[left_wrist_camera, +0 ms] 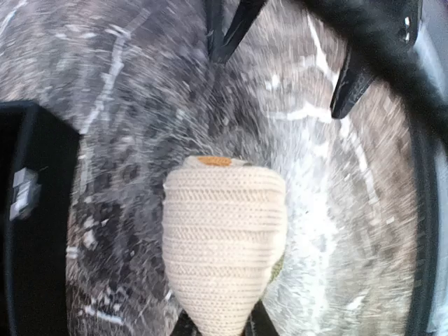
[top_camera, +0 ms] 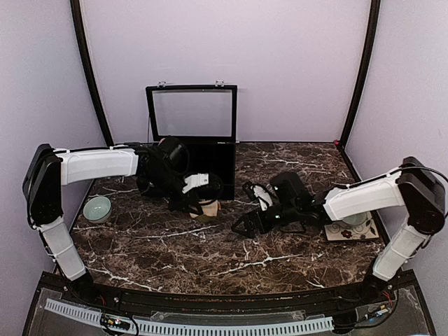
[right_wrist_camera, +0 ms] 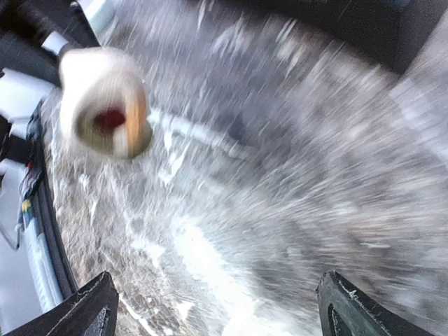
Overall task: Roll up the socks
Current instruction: Pick up the sock from the center of the board.
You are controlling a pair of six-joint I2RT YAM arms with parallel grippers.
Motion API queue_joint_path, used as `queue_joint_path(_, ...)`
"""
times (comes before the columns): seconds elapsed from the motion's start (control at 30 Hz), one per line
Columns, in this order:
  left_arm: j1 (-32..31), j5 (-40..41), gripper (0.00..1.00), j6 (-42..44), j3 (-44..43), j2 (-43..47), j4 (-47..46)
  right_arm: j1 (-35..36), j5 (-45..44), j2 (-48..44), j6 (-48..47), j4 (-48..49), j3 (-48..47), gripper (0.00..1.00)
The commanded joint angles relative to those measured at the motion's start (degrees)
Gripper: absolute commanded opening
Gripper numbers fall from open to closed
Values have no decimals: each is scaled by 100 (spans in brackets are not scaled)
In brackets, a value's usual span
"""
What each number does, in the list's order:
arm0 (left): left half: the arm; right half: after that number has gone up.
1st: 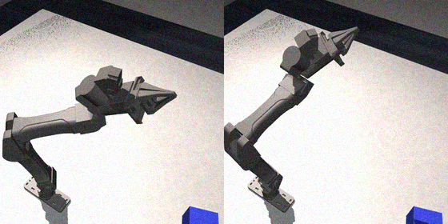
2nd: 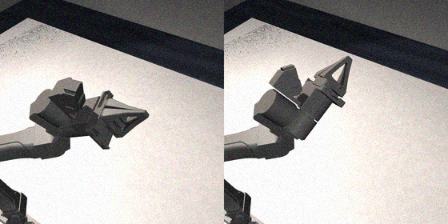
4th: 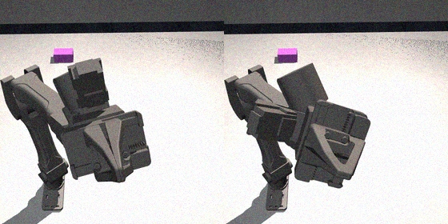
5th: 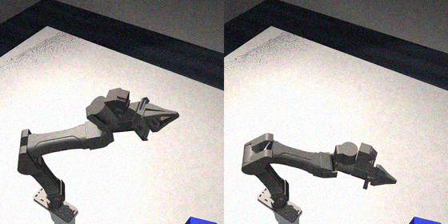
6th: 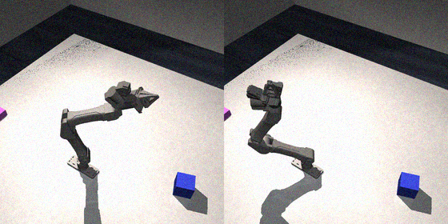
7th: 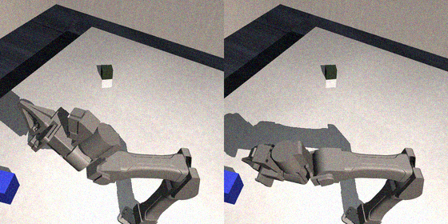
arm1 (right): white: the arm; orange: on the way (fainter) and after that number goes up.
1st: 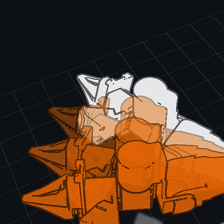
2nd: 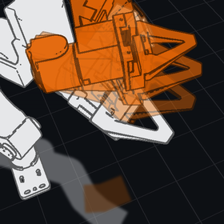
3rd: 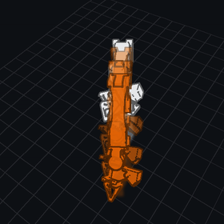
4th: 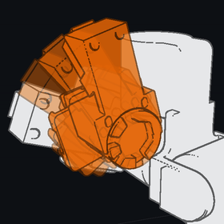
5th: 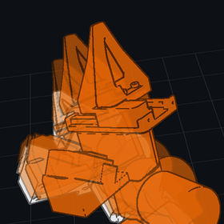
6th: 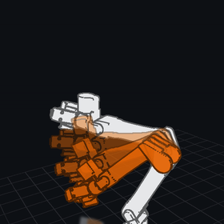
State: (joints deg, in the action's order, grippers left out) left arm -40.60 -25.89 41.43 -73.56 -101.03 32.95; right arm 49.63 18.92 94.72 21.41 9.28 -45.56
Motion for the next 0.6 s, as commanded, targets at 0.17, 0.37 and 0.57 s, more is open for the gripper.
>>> queue_joint_path(0.17,859,-3237,0,-690,-1662,392,1893,-46,-1935,-2490,615,4282,1798,99)
queue_joint_path(0.37,870,-4017,0,-257,-2705,97,3142,288,-456,-2005,-894,2678,253,99)
queue_joint_path(0.57,870,-3472,0,-560,-2294,419,2465,442,-11,-1332,-504,3226,-368,99)
